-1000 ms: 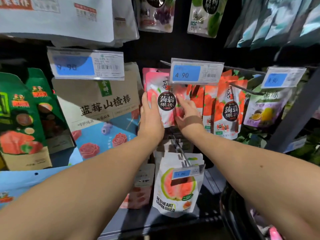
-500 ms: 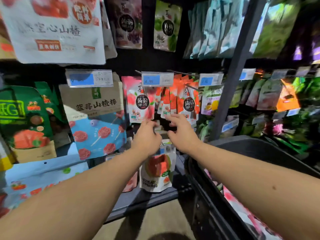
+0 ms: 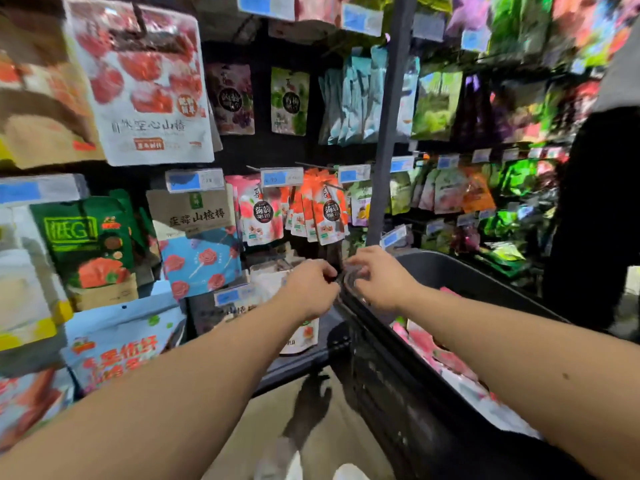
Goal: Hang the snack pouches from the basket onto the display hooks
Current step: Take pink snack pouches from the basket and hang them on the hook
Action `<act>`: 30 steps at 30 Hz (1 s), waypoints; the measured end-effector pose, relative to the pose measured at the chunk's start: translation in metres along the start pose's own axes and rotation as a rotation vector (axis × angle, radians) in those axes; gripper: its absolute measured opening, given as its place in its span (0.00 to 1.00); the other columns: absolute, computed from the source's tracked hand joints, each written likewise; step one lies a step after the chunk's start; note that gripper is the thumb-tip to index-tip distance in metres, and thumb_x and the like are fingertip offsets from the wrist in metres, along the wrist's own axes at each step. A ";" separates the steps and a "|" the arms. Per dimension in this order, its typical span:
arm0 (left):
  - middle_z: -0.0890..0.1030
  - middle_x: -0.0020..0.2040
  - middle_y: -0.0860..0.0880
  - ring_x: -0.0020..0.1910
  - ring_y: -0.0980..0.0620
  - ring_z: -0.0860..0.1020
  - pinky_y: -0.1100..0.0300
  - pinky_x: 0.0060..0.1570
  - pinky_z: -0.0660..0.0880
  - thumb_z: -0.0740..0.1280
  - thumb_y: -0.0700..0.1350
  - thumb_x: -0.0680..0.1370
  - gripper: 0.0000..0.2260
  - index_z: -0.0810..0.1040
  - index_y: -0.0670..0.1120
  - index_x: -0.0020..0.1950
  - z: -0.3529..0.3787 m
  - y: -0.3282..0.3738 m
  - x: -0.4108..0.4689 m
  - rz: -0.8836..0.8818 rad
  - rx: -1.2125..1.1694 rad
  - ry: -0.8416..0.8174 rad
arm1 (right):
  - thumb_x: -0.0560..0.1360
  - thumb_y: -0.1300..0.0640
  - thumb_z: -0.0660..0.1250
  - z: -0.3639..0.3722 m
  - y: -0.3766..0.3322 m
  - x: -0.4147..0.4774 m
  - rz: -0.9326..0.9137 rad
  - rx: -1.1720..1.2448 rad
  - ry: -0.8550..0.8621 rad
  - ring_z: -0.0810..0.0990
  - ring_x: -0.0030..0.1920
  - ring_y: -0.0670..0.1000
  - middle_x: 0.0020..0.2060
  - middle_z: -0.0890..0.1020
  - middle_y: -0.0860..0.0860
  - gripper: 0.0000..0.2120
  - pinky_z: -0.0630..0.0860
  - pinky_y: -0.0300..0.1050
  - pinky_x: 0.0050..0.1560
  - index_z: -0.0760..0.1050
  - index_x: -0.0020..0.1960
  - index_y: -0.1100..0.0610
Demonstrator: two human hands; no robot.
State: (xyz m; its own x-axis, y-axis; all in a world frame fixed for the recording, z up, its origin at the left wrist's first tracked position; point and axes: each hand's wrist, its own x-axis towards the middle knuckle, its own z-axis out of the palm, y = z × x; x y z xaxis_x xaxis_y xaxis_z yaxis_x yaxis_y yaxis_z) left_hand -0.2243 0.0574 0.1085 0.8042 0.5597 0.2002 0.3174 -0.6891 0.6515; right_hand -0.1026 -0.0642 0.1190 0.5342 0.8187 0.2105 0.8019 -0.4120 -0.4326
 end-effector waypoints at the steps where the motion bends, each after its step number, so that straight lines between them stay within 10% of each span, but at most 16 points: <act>1: 0.84 0.55 0.46 0.54 0.46 0.81 0.53 0.56 0.78 0.69 0.43 0.76 0.10 0.82 0.46 0.56 0.003 0.007 -0.005 0.018 -0.008 -0.013 | 0.76 0.64 0.64 -0.007 -0.001 -0.011 0.009 -0.032 -0.010 0.79 0.60 0.56 0.65 0.73 0.55 0.19 0.76 0.50 0.64 0.78 0.67 0.58; 30: 0.81 0.45 0.41 0.44 0.42 0.78 0.53 0.47 0.77 0.71 0.47 0.77 0.12 0.83 0.38 0.51 0.249 0.074 0.138 0.318 0.501 -0.745 | 0.80 0.52 0.66 0.020 0.255 -0.075 0.673 -0.071 -0.277 0.81 0.62 0.56 0.65 0.81 0.56 0.21 0.76 0.44 0.60 0.76 0.70 0.58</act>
State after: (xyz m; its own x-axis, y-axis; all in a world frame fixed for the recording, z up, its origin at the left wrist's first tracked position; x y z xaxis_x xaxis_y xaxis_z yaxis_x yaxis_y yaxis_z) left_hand 0.0353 -0.0306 0.0024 0.9485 -0.0060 -0.3168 0.0683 -0.9725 0.2228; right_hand 0.0564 -0.2220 -0.0248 0.8377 0.4462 -0.3151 0.3439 -0.8790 -0.3303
